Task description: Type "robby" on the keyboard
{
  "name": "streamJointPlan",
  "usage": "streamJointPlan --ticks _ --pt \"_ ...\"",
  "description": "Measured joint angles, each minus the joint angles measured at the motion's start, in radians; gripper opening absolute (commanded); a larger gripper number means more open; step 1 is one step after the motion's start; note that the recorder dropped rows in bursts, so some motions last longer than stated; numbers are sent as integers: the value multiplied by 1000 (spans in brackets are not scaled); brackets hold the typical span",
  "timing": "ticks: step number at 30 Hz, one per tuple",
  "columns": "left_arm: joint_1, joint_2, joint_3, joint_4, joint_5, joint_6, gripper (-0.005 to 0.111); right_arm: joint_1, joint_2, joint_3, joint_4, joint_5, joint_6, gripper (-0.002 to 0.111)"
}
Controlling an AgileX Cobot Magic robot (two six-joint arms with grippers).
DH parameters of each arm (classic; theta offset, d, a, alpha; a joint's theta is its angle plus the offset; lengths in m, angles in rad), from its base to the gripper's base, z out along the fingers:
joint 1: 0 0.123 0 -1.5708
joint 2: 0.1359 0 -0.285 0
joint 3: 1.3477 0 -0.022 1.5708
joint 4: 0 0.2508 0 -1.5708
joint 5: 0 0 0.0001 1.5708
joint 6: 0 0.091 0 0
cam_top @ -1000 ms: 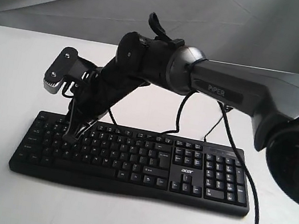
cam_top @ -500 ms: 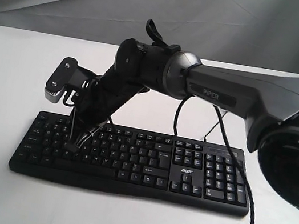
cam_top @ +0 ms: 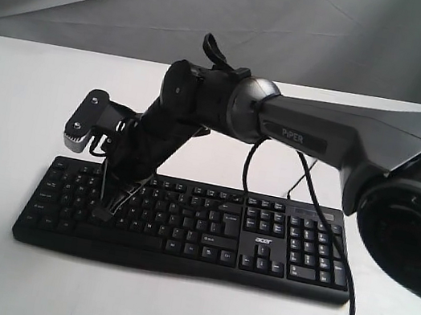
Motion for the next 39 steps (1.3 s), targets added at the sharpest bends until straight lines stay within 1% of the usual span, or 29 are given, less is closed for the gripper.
streamJointPlan --ticks 35,39 --pt "0 0 0 0 0 0 0 0 16 -2 4 -7 -18 0" --pt "0 0 0 0 0 0 0 0 -21 -2 -12 -4 -12 0"
